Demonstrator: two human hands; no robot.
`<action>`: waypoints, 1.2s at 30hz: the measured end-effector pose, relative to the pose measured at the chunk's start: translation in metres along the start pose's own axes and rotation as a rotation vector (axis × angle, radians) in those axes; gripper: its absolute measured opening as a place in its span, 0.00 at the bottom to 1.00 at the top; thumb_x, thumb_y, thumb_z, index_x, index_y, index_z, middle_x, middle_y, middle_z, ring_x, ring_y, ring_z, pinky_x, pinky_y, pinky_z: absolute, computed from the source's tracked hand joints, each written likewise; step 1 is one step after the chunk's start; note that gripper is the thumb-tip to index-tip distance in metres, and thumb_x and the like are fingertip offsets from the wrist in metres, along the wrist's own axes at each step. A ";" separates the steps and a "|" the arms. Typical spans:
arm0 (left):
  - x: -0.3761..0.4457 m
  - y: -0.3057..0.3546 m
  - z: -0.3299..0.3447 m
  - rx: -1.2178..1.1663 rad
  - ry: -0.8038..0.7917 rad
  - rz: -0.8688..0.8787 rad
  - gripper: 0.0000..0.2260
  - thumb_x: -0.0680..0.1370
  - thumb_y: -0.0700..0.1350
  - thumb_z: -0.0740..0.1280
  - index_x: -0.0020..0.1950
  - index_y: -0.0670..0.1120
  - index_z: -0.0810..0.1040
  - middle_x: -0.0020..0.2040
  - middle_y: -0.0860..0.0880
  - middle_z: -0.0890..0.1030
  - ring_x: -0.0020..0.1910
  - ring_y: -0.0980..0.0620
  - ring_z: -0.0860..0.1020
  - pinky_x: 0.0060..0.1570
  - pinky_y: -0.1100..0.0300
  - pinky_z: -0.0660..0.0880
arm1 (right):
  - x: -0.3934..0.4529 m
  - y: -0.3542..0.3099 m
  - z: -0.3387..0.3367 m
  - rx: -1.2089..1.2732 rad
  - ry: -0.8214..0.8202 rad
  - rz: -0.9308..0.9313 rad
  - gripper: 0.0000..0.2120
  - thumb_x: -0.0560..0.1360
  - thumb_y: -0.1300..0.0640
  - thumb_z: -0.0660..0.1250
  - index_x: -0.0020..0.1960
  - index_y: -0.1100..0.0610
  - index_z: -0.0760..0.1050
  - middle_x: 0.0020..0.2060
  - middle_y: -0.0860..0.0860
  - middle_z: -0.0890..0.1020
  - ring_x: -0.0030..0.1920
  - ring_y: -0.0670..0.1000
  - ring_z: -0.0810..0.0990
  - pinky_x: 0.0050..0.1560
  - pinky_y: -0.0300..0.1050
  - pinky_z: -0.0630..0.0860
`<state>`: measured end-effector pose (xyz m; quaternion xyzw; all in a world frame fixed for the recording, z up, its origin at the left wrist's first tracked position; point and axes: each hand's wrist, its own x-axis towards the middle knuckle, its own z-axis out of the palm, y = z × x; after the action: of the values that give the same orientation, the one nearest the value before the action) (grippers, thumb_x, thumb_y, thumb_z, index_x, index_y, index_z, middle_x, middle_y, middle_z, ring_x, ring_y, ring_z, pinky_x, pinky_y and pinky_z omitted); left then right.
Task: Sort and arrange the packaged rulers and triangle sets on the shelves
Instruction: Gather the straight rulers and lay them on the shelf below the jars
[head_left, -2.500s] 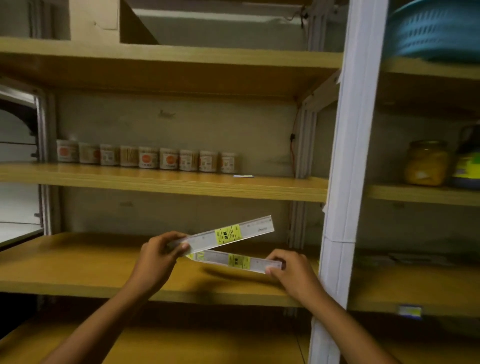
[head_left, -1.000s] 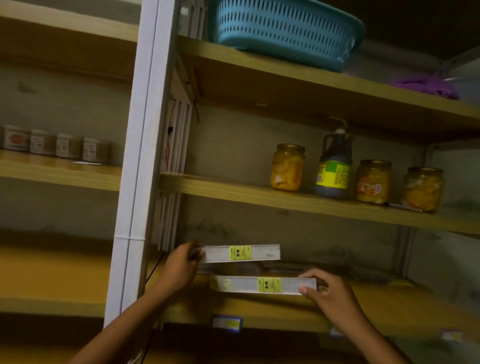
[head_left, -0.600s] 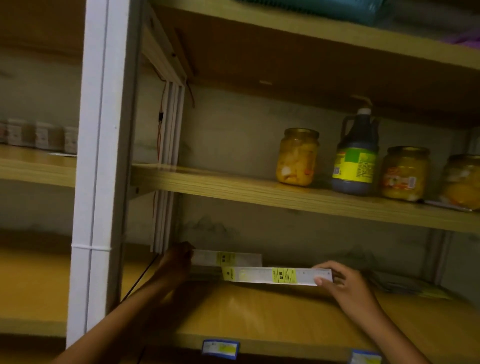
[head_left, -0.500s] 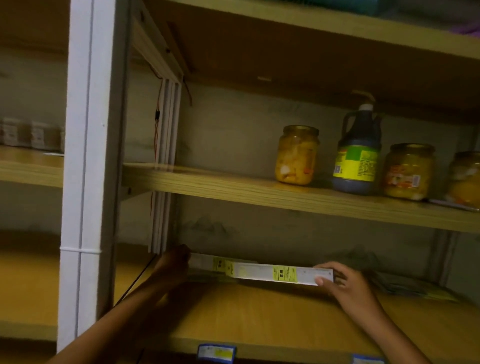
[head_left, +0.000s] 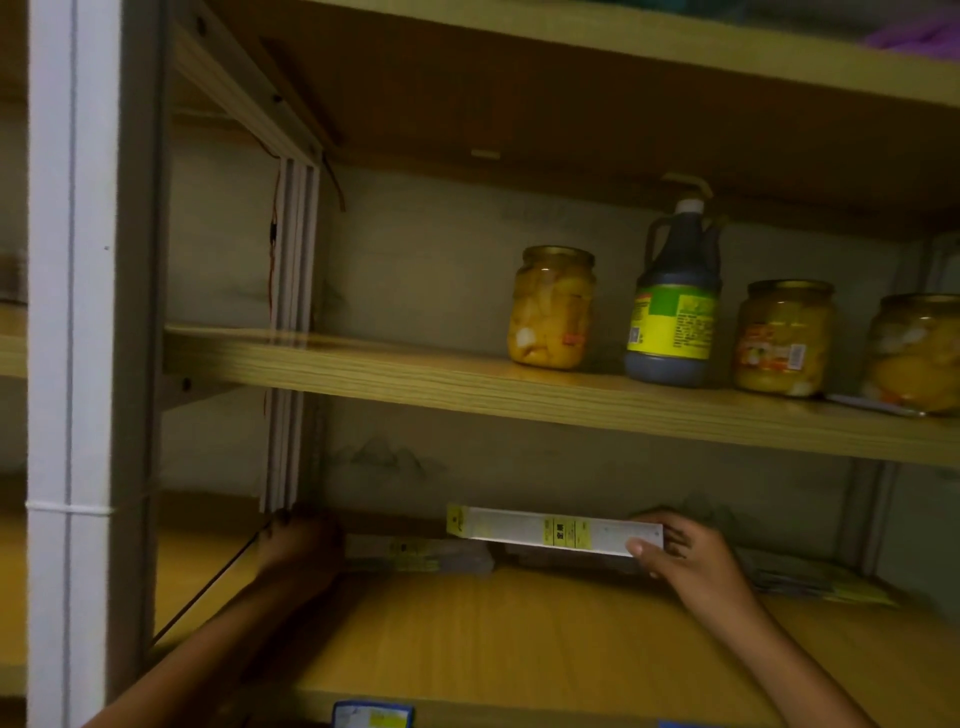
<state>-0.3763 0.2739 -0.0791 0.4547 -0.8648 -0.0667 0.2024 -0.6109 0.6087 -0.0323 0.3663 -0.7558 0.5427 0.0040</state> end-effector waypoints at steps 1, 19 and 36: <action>0.002 0.000 0.001 -0.001 0.020 0.014 0.16 0.81 0.51 0.56 0.66 0.49 0.71 0.67 0.43 0.69 0.67 0.41 0.67 0.65 0.48 0.67 | 0.002 -0.001 -0.001 0.009 -0.002 -0.002 0.13 0.73 0.62 0.72 0.57 0.56 0.77 0.50 0.51 0.82 0.53 0.51 0.80 0.55 0.51 0.79; -0.032 -0.023 -0.028 -0.324 0.240 0.272 0.05 0.78 0.48 0.62 0.51 0.59 0.73 0.51 0.58 0.75 0.50 0.58 0.74 0.46 0.60 0.76 | 0.040 -0.036 0.085 -0.042 -0.183 -0.110 0.08 0.73 0.59 0.73 0.50 0.51 0.79 0.47 0.47 0.82 0.49 0.49 0.81 0.46 0.39 0.79; -0.057 -0.044 -0.053 -0.313 0.266 0.252 0.07 0.77 0.46 0.63 0.51 0.56 0.76 0.50 0.58 0.77 0.53 0.56 0.74 0.50 0.58 0.75 | 0.072 -0.019 0.176 -0.465 -0.272 -0.140 0.10 0.77 0.54 0.66 0.57 0.50 0.81 0.58 0.49 0.82 0.58 0.49 0.79 0.53 0.38 0.71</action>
<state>-0.2921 0.2982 -0.0604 0.3110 -0.8595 -0.1138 0.3894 -0.5837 0.4218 -0.0601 0.4766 -0.8264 0.2988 0.0240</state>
